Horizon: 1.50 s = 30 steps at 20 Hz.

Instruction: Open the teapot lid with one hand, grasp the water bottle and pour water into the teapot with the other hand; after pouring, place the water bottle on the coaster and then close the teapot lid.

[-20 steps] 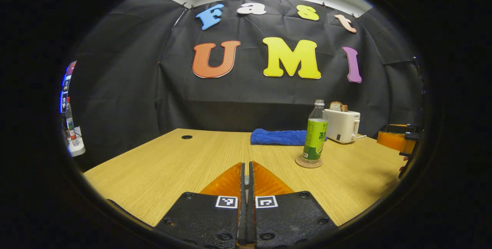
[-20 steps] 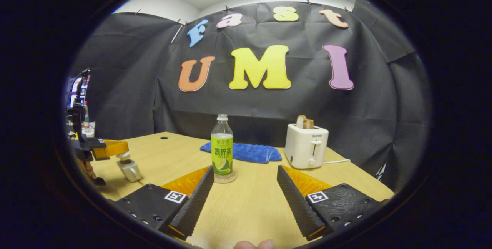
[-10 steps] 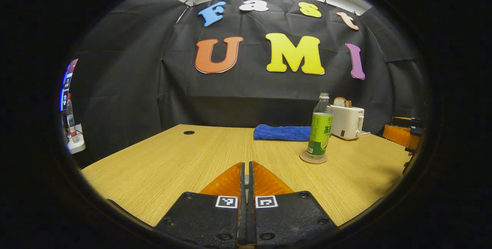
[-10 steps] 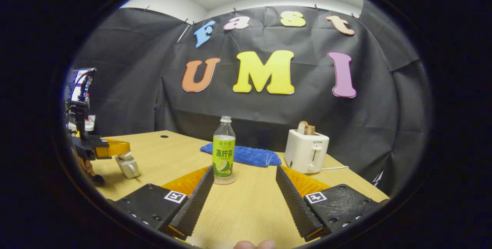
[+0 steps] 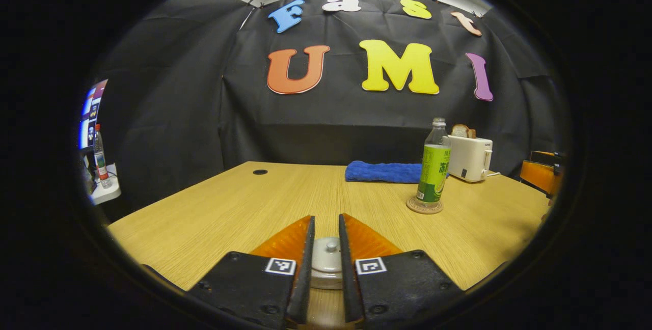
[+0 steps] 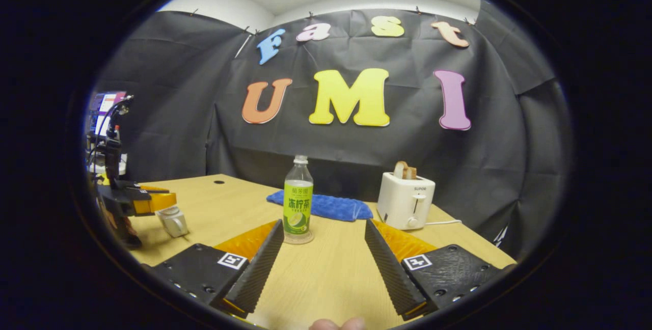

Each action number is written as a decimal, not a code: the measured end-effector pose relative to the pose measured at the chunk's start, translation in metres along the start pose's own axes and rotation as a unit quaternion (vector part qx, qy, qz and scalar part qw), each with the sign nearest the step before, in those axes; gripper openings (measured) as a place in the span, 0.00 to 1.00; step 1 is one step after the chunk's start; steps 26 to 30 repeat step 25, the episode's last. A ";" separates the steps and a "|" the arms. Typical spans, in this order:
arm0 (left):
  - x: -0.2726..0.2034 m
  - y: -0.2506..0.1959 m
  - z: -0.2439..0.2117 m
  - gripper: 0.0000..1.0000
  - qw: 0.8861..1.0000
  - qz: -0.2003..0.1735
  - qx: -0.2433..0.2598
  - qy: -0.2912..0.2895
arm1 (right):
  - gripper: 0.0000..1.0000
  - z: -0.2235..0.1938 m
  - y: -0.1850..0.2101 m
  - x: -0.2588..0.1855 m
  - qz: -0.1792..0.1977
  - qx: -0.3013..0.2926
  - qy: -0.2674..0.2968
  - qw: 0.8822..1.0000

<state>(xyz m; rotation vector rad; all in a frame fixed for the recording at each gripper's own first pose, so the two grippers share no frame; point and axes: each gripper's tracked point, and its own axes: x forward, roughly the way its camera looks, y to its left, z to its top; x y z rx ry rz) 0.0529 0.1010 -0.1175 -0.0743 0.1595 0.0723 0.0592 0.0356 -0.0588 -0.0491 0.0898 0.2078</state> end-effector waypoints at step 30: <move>-0.103 -0.098 0.117 1.00 0.995 -0.016 0.019 -0.095 | 0.95 0.057 -0.035 -0.084 -0.092 0.035 -0.041 0.994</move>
